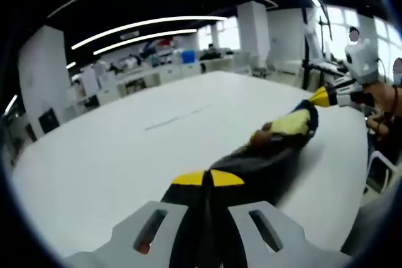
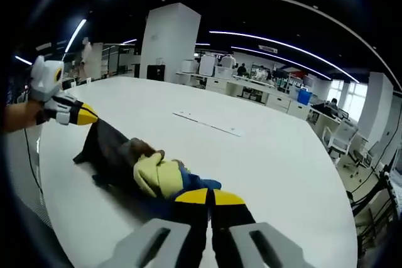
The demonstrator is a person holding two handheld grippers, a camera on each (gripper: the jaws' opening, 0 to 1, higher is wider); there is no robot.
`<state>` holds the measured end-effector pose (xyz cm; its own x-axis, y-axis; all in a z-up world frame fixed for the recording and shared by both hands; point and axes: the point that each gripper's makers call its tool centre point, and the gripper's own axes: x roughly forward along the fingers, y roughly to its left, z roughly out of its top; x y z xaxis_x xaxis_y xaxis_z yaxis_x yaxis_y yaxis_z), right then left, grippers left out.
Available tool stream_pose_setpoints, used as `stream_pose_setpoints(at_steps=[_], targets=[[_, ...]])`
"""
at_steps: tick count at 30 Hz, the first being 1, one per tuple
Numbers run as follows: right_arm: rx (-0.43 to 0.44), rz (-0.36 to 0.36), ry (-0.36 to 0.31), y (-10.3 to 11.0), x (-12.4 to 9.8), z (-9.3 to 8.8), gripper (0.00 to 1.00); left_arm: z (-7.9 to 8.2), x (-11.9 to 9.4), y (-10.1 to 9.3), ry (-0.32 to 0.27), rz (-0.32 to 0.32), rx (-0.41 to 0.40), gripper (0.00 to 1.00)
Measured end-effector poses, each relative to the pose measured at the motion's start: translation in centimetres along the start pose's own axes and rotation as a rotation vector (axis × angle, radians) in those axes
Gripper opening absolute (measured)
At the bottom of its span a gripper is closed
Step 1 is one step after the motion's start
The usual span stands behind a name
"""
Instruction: Fold the garment on the visible template until the final outline fits inside the template.
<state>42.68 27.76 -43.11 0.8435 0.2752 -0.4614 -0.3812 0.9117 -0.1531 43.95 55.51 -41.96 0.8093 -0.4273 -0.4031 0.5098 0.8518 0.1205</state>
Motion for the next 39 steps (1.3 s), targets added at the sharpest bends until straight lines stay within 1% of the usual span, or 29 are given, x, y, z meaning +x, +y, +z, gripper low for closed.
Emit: stream_pose_setpoints(at_steps=[2,4,8,15,17,20,23,26,32,35,38,39], targets=[[0.009,-0.005,0.003,-0.4,0.0,-0.1,0.00,0.1,-0.3,0.9,-0.004,0.019,0.000,0.00],[0.019,-0.008,0.012,-0.7,0.0,-0.4,0.00,0.0,-0.6,1.4,-0.001,0.029,0.001,0.00],[0.043,-0.012,0.026,-1.3,0.0,-1.0,0.00,-0.4,-1.2,2.7,0.009,0.060,-0.003,0.00],[0.088,-0.003,0.036,-2.0,0.2,-1.6,0.00,-1.3,-2.4,5.7,0.026,0.137,-0.029,0.00],[0.103,0.000,0.037,-2.1,0.3,-1.7,0.00,-1.7,-2.7,6.5,0.033,0.159,-0.038,0.00],[0.139,0.005,0.042,-2.2,0.4,-2.1,0.00,-3.0,-2.9,7.3,0.066,0.179,-0.052,0.00],[0.170,0.004,0.052,-2.3,0.4,-2.6,0.00,-4.1,-3.0,7.6,0.095,0.189,-0.057,0.00],[0.197,0.004,0.068,-2.3,0.4,-3.3,0.00,-4.8,-3.0,7.6,0.108,0.191,-0.067,0.00],[0.254,0.022,0.102,-1.4,0.1,-5.1,0.00,-6.2,-3.0,7.2,0.149,0.189,-0.070,0.00],[0.292,0.043,0.114,-0.7,0.0,-5.9,0.00,-6.9,-2.9,6.9,0.163,0.179,-0.074,0.00],[0.351,0.035,0.140,-0.5,-0.2,-7.0,0.00,-7.6,-2.9,6.3,0.177,0.164,-0.076,0.00],[0.367,0.027,0.147,-0.5,-0.3,-7.3,0.00,-8.0,-2.9,6.3,0.195,0.172,-0.076,0.00]])
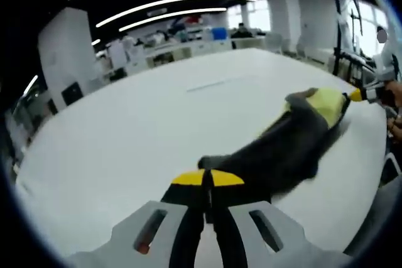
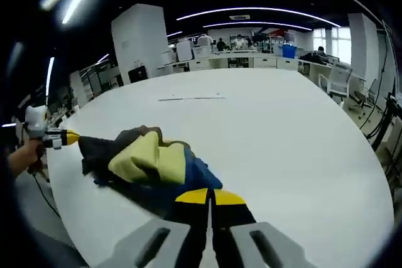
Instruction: Fold the garment on the visible template until the final outline fits inside the template.
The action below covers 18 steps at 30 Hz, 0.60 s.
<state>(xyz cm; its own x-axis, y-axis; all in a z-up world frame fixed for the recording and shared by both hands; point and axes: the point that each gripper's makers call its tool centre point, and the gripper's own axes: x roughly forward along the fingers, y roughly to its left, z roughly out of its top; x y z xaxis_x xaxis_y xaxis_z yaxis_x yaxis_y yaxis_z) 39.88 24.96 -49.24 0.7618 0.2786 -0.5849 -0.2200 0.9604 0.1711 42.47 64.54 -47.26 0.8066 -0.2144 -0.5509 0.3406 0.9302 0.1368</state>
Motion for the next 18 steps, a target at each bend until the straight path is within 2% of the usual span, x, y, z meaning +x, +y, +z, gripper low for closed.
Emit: stream_pose_setpoints(at_steps=[7,9,11,13,18], targets=[[0.059,0.011,0.005,0.2,-0.5,-0.4,0.00,-0.8,0.2,-1.0,0.013,-0.015,0.028,0.00],[0.076,0.006,0.010,0.2,-0.8,-0.3,0.01,-0.7,0.1,-1.1,0.014,-0.015,0.030,0.04],[0.072,0.006,0.009,0.3,-1.2,-0.1,0.03,-0.5,0.1,-1.3,0.004,-0.023,0.028,0.09],[0.063,0.011,-0.005,0.5,-1.5,0.5,0.03,0.4,0.0,-2.1,-0.026,-0.056,0.028,0.10],[0.045,0.018,-0.032,0.8,-2.0,2.1,0.04,1.7,0.1,-3.6,-0.056,-0.102,0.061,0.14]])
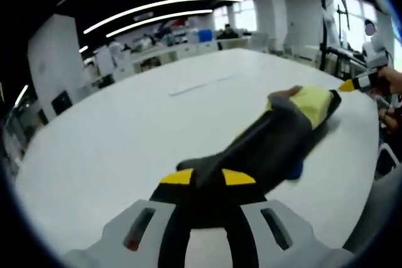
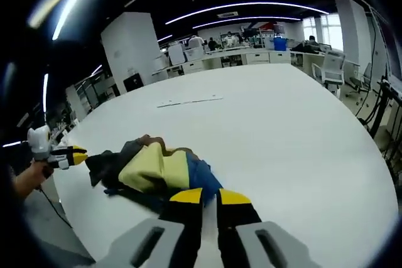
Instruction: Fold the garment on the visible template until the final outline fits inside the template.
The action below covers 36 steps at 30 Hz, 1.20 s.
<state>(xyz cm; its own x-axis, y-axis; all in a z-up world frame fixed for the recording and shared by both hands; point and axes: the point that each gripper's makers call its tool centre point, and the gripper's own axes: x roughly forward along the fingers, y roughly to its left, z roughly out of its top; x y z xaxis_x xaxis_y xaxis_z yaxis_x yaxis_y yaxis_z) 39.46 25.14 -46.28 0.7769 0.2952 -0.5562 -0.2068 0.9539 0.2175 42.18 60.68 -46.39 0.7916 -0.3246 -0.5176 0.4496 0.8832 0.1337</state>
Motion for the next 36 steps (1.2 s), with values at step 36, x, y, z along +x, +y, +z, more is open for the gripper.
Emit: stream_pose_setpoints(at_steps=[36], targets=[[-0.115,0.010,0.154,0.6,3.0,-0.6,0.05,2.7,6.7,-11.1,0.008,-0.304,0.070,0.12]])
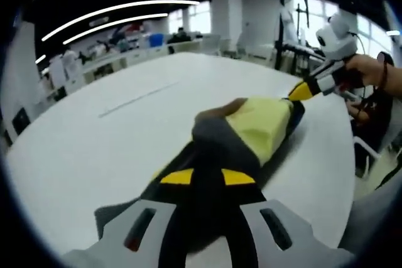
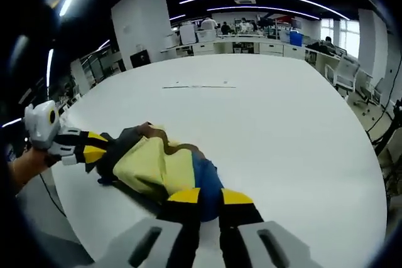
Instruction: Fold the garment on the visible template until the final outline fits inside the template.
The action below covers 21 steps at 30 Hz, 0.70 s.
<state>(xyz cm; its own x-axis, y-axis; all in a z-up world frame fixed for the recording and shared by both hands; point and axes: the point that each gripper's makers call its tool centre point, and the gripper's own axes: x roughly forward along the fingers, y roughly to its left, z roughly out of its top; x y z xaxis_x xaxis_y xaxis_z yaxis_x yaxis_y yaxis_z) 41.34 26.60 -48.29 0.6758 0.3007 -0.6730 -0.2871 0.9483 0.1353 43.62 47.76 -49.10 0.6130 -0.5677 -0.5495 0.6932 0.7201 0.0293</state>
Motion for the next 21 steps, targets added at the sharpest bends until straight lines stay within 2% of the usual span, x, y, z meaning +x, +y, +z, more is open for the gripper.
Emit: stream_pose_setpoints(at_steps=[15,21], targets=[[-0.059,-0.025,0.058,-0.3,0.7,-1.6,0.00,-1.2,2.0,0.0,0.039,-0.039,-0.042,0.09],[0.009,-0.020,0.058,-0.7,0.9,-2.3,0.00,-1.5,2.4,-0.2,0.044,-0.078,-0.101,0.08]])
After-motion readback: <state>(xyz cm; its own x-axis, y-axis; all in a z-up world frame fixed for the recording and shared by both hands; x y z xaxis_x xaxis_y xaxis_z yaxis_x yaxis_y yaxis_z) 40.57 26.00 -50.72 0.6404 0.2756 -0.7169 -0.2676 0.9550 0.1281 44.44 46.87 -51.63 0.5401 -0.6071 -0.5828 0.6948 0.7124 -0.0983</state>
